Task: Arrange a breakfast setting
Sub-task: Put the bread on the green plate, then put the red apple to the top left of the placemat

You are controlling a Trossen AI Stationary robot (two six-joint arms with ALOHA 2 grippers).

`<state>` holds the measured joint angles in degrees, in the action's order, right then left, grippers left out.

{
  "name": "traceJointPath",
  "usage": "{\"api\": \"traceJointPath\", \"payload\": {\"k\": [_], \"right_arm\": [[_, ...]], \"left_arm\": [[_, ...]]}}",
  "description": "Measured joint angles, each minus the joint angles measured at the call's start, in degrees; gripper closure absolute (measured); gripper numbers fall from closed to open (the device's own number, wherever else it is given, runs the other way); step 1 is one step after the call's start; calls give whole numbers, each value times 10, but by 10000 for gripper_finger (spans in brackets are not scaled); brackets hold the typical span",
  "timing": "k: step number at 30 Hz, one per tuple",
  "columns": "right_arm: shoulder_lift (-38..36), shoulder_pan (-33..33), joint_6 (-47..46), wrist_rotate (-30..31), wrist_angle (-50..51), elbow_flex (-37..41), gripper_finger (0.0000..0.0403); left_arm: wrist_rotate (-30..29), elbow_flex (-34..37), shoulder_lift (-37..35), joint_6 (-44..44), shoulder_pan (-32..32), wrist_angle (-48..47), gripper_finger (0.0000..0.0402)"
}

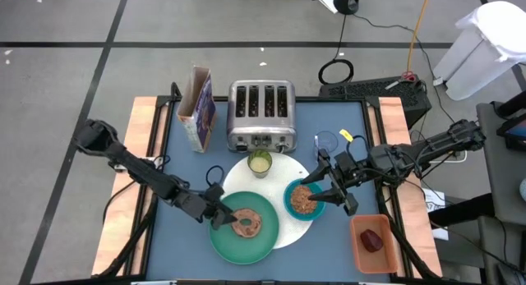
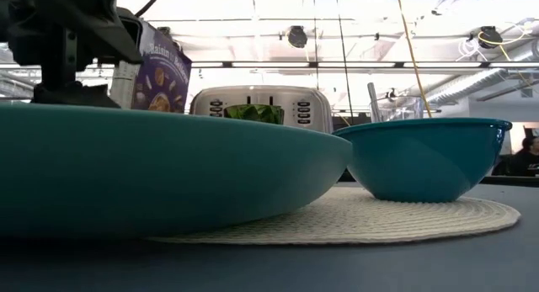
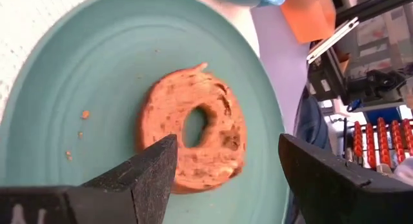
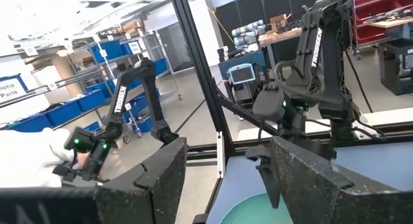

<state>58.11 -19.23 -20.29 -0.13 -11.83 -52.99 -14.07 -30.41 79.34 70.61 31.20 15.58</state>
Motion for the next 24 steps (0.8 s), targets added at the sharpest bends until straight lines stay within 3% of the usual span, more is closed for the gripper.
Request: {"api": "traceJointPath", "payload": {"k": [11, 18, 24], "right_arm": [[-15, 0, 0, -1, 40, 0, 188], [-29, 0, 0, -2, 39, 0, 188], [-31, 0, 0, -2, 39, 0, 188]], "left_arm": [[-60, 0, -42, -45, 0, 19, 128], [-129, 0, -42, -144, 0, 91, 128], [-148, 0, -42, -232, -5, 137, 128]]}}
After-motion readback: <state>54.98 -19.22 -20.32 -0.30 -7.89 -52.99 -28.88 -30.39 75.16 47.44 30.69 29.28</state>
